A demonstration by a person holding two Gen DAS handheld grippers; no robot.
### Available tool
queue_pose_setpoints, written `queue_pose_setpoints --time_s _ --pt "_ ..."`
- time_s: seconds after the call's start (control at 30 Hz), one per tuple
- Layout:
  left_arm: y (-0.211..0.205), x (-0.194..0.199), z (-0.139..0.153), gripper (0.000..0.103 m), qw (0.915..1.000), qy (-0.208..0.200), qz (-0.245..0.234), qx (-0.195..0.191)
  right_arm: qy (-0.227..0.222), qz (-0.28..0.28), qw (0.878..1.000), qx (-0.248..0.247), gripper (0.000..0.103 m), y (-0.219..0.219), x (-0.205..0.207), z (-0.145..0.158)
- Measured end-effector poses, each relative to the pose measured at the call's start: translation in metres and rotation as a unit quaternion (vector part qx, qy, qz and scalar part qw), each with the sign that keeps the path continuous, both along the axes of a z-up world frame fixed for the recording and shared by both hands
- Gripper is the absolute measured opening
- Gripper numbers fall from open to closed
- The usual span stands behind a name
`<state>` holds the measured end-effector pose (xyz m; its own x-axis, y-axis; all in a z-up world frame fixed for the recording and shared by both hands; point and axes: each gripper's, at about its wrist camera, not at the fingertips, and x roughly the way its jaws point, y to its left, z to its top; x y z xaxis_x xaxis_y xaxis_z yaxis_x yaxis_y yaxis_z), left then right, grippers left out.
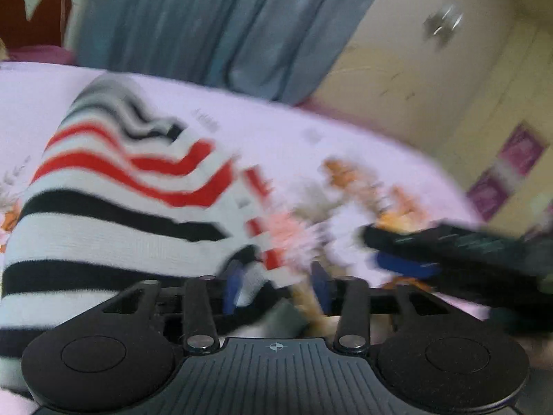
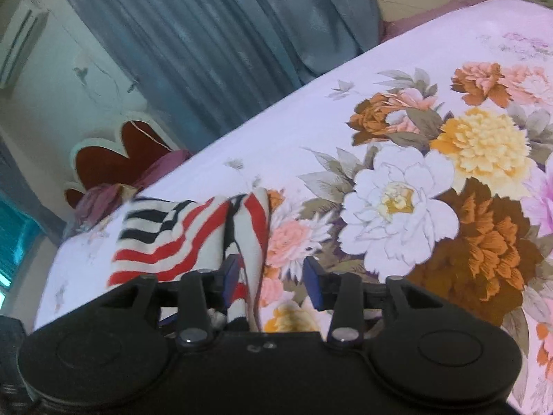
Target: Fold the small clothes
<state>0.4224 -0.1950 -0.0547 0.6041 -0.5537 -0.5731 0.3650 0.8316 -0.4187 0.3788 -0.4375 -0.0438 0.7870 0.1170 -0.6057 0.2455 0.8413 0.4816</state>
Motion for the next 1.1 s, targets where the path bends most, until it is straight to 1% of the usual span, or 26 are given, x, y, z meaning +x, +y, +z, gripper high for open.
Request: queue_pose_setpoints --time_s 0.03,0.1,0.13,0.17,0.23,0.27,0.33,0.37,0.4,0.47,0.5,0.53,0.6,0.63,0.67,0.7,0.73,0.77,0.8,0.87,0.93,0.97,1.0,1.03,1.07,1.1 --pt "0.015 -0.01 0.013 0.06 0.9998 -0.013 0.013 -0.004 -0.008 0.007 1.0 0.006 0.05 0.0 0.002 0.001" --pt "0.047 -0.016 0.035 0.06 0.9984 -0.04 0.039 0.008 -0.016 0.024 0.999 0.024 0.05 0.003 0.01 0.001" --pt "0.064 -0.013 0.041 0.06 0.9972 -0.046 0.058 0.017 -0.018 0.037 0.999 0.034 0.05 0.007 0.016 0.001" --pt "0.083 -0.001 0.042 0.06 0.9953 -0.048 0.077 0.032 -0.017 0.052 0.998 0.04 0.05 0.013 0.021 -0.001" --pt "0.115 0.031 0.03 0.06 0.9902 -0.039 0.117 0.065 -0.005 0.081 0.995 0.053 0.05 0.024 0.033 -0.006" --pt "0.128 0.043 0.021 0.06 0.9892 -0.022 0.128 0.068 0.005 0.093 0.994 0.055 0.05 0.032 0.041 -0.011" --pt "0.139 0.061 0.003 0.06 0.9886 0.008 0.133 0.07 0.025 0.099 0.994 0.04 0.051 0.043 0.053 -0.018" --pt "0.142 0.064 -0.003 0.06 0.9898 0.012 0.127 0.063 0.035 0.099 0.994 0.034 0.052 0.047 0.059 -0.022" --pt "0.146 0.066 -0.01 0.06 0.9904 0.018 0.123 0.061 0.047 0.101 0.993 0.041 0.052 0.048 0.066 -0.026" --pt "0.147 0.07 -0.02 0.06 0.9907 0.033 0.118 0.06 0.066 0.11 0.989 0.068 0.057 0.05 0.077 -0.037" --pt "0.145 0.073 -0.023 0.06 0.991 0.033 0.112 0.065 0.078 0.115 0.987 0.079 0.059 0.051 0.082 -0.042" --pt "0.145 0.074 -0.027 0.06 0.991 0.033 0.108 0.071 0.088 0.119 0.985 0.084 0.059 0.054 0.087 -0.047" --pt "0.141 0.083 -0.035 0.06 0.9918 0.038 0.103 0.065 0.101 0.124 0.984 0.075 0.056 0.063 0.095 -0.048" --pt "0.141 0.086 -0.037 0.059 0.9921 0.04 0.101 0.063 0.105 0.129 0.984 0.061 0.043 0.069 0.099 -0.046" --pt "0.141 0.089 -0.036 0.059 0.9923 0.039 0.098 0.065 0.108 0.131 0.985 0.036 0.03 0.076 0.102 -0.044" --pt "0.139 0.091 -0.034 0.057 0.9925 0.035 0.093 0.071 0.107 0.135 0.985 0.013 0.028 0.083 0.104 -0.042" --pt "0.138 0.089 -0.031 0.042 0.9933 0.025 0.087 0.072 0.099 0.139 0.985 -0.001 0.024 0.088 0.104 -0.04" --pt "0.136 0.088 -0.027 0.037 0.9946 0.011 0.076 0.069 0.079 0.143 0.986 -0.021 0.023 0.092 0.099 -0.034" --pt "0.132 0.085 -0.021 0.037 0.9948 -0.003 0.07 0.074 0.052 0.149 0.986 -0.044 0.023 0.097 0.092 -0.023" --pt "0.122 0.08 -0.011 0.037 0.9953 -0.024 0.045 0.082 0.009 0.153 0.985 -0.073 0.022 0.101 0.075 -0.001" --pt "0.106 0.078 -0.007 0.037 0.9955 -0.029 0.009 0.089 -0.011 0.156 0.983 -0.092 0.022 0.101 0.061 0.01" --pt "0.094 0.078 -0.009 0.037 0.9943 -0.022 -0.012 0.104 -0.011 0.149 0.984 -0.099 0.022 0.097 0.054 0.01" --pt "0.082 0.078 -0.013 0.037 0.9915 -0.015 -0.024 0.127 -0.002 0.139 0.985 -0.103 0.022 0.091 0.05 0.004" --pt "0.068 0.079 -0.019 0.037 0.9874 -0.009 -0.037 0.153 0.016 0.127 0.986 -0.105 0.022 0.084 0.051 -0.009" --pt "0.056 0.078 -0.023 0.037 0.9834 -0.014 -0.044 0.176 0.042 0.114 0.988 -0.096 0.022 0.076 0.056 -0.025" --pt "0.048 0.078 -0.023 0.037 0.9797 -0.021 -0.045 0.194 0.059 0.101 0.99 -0.072 0.023 0.067 0.058 -0.041"
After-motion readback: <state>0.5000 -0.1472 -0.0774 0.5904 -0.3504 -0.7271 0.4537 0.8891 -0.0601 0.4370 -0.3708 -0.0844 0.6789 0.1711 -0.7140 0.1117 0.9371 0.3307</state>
